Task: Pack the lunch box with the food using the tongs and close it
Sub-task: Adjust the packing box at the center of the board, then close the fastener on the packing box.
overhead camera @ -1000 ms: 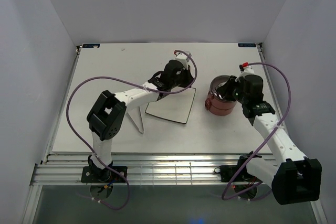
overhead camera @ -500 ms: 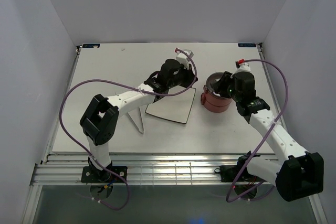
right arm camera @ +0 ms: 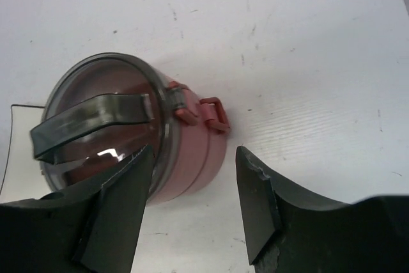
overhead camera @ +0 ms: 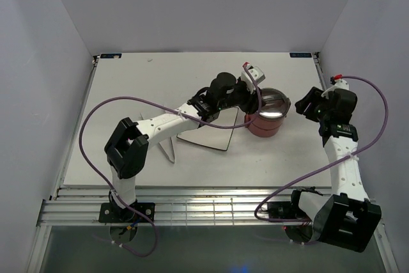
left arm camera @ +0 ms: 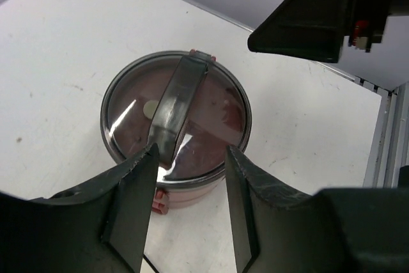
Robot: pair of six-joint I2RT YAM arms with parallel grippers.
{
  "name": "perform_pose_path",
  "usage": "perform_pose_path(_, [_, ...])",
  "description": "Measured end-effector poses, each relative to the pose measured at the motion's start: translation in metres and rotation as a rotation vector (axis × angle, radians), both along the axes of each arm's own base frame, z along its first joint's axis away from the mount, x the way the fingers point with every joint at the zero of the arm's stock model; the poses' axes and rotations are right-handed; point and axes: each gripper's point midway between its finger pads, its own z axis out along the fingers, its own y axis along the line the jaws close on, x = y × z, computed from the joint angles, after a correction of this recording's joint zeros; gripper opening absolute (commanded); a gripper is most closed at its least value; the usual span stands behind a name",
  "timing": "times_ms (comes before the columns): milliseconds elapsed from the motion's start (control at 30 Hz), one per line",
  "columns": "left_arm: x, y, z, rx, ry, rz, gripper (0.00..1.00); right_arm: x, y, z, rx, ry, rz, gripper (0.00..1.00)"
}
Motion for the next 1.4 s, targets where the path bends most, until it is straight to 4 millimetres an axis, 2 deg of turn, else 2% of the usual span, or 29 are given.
perform_pose_path(100, [0.001, -0.007, 0.008, 0.003, -0.061, -0.029, 0.59, -0.001, -0.022, -0.015, 0.019, 0.034, -0.038, 0.54])
perform_pose_path(233, [0.014, -0.02, 0.006, 0.02, -0.116, -0.051, 0.59, 0.005, -0.04, -0.036, 0.044, 0.078, -0.058, 0.44])
perform_pose_path(300, [0.021, -0.029, -0.004, 0.037, -0.128, -0.063, 0.59, 0.01, -0.046, -0.052, 0.055, 0.115, -0.06, 0.4])
perform_pose_path(433, [0.029, -0.04, -0.043, 0.091, -0.117, -0.093, 0.57, 0.015, -0.051, -0.087, 0.08, 0.199, -0.058, 0.33])
perform_pose_path(467, [0.028, -0.041, -0.054, 0.106, -0.108, -0.105, 0.54, 0.017, -0.052, -0.094, 0.083, 0.213, -0.056, 0.28])
perform_pose_path(500, [0.029, -0.044, -0.056, 0.099, -0.115, -0.118, 0.42, 0.019, -0.054, -0.099, 0.082, 0.22, -0.051, 0.24])
perform_pose_path(567, [0.028, -0.045, -0.055, 0.102, -0.139, -0.143, 0.26, 0.024, -0.055, -0.112, 0.079, 0.235, -0.039, 0.15])
perform_pose_path(633, [0.027, -0.046, -0.054, 0.1, -0.15, -0.161, 0.15, 0.028, -0.056, -0.125, 0.075, 0.253, -0.02, 0.12])
perform_pose_path(767, [0.024, -0.046, -0.056, 0.098, -0.176, -0.194, 0.0, 0.029, -0.056, -0.155, 0.071, 0.311, 0.011, 0.08])
perform_pose_path(900, [0.022, -0.046, -0.056, 0.09, -0.198, -0.23, 0.0, 0.028, -0.051, -0.184, 0.072, 0.377, 0.052, 0.08])
perform_pose_path(1067, [0.015, -0.045, -0.056, 0.074, -0.223, -0.317, 0.0, 0.048, -0.053, -0.183, 0.0, 0.352, 0.087, 0.08])
perform_pose_path(1400, [0.004, -0.036, -0.058, 0.056, -0.232, -0.47, 0.0, 0.053, -0.045, -0.182, -0.086, 0.328, 0.161, 0.08])
